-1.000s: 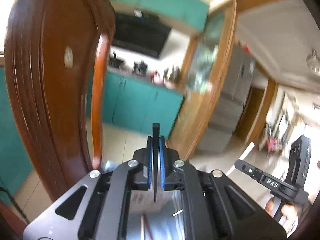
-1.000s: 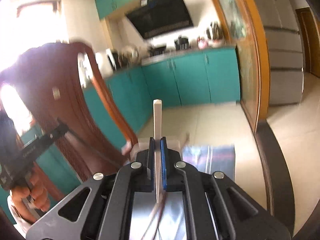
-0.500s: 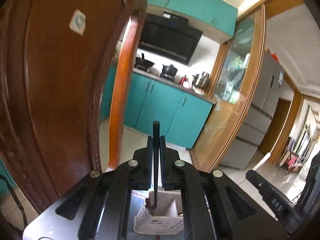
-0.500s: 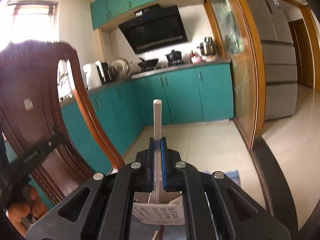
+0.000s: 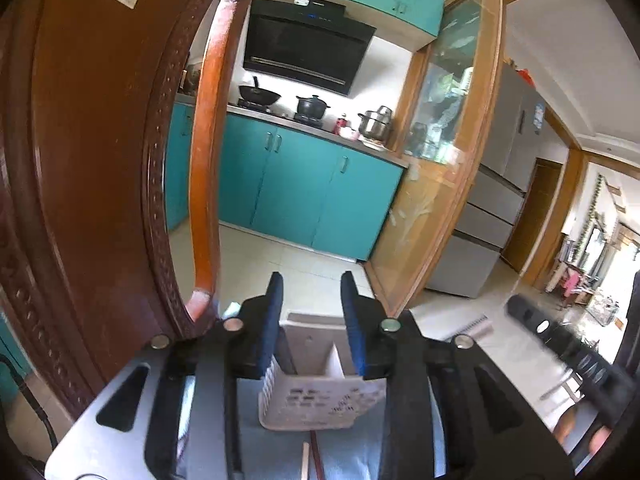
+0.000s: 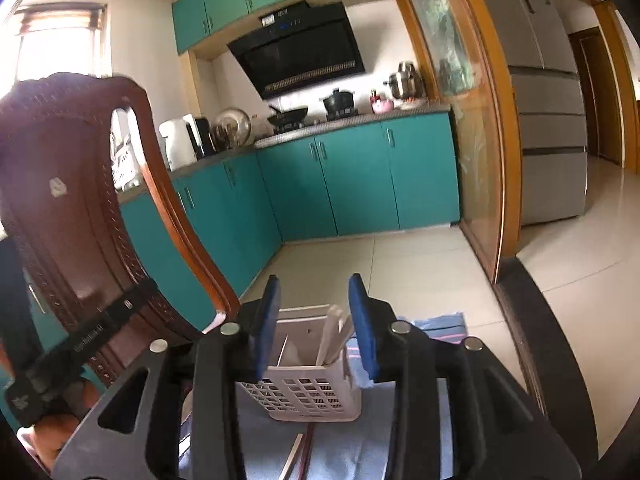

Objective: Organize utensils
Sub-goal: 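Lift both held chopsticks and carry them above the white caddy, then move both open tools back down to the last two chopsticks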

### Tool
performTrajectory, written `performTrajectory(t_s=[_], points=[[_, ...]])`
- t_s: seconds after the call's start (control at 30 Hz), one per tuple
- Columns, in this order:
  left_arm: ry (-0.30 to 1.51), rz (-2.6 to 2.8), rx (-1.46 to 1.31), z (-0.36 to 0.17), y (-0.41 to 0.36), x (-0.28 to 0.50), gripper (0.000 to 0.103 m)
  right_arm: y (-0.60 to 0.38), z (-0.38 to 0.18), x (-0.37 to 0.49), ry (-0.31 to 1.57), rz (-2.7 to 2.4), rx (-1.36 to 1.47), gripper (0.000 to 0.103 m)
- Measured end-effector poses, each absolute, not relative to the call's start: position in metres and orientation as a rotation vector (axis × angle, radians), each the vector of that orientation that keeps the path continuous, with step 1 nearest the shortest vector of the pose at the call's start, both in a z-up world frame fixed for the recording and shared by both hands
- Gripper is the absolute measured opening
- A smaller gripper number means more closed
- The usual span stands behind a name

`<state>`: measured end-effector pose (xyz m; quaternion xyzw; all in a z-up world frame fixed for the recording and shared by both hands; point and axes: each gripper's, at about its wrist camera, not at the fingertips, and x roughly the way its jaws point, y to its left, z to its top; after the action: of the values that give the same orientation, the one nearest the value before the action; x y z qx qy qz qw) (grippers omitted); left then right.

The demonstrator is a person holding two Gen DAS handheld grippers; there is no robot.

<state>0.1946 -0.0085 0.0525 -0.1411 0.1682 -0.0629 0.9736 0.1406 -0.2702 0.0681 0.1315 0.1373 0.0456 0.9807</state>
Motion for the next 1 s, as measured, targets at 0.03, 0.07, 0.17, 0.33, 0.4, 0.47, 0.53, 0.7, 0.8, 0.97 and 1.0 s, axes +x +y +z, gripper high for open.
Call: performTrajectory(t_s=[0.03, 0.07, 0.17, 0.33, 0.4, 0.47, 0.53, 0.7, 0.8, 0.97, 1.0], points=[[0.345, -0.139, -0.275, 0.051, -0.009, 0.189, 0.031, -0.273, 0.07, 0.126, 0.259, 0.104, 0.264, 0.036], [0.353, -0.146, -0.252, 0.048, -0.009, 0.179, 0.032, -0.275, 0.069, 0.112, 0.248, 0.112, 0.258, 0.036], [0.392, -0.14, -0.17, 0.034, -0.015, 0.164, 0.036, -0.277, 0.051, 0.086, 0.285, 0.121, 0.246, 0.036], [0.621, -0.107, -0.001, -0.039, -0.027, 0.159, 0.041, -0.26, -0.038, 0.119, 0.65, 0.121, 0.275, 0.036], [0.714, -0.105, -0.015, -0.061, -0.024, 0.16, 0.041, -0.245, -0.083, 0.142, 0.834, 0.158, 0.292, 0.036], [0.794, -0.091, -0.023, -0.081, -0.02, 0.159, 0.044, -0.229, -0.11, 0.157, 0.927, 0.19, 0.292, 0.036], [0.832, -0.078, -0.021, -0.09, -0.017, 0.157, 0.046, -0.211, -0.128, 0.17, 0.984, 0.21, 0.259, 0.036], [0.881, -0.07, -0.044, -0.102, -0.004, 0.15, 0.051, -0.177, -0.144, 0.189, 1.041, 0.162, 0.11, 0.036], [0.883, -0.077, -0.047, -0.105, -0.003, 0.144, 0.052, -0.173, -0.143, 0.19, 1.035, 0.125, 0.081, 0.03], [0.891, -0.105, -0.05, -0.106, -0.012, 0.147, 0.053, -0.192, -0.144, 0.18, 1.049, 0.093, 0.19, 0.009], [0.893, -0.111, -0.05, -0.107, -0.014, 0.147, 0.053, -0.198, -0.144, 0.176, 1.051, 0.08, 0.213, 0.009]])
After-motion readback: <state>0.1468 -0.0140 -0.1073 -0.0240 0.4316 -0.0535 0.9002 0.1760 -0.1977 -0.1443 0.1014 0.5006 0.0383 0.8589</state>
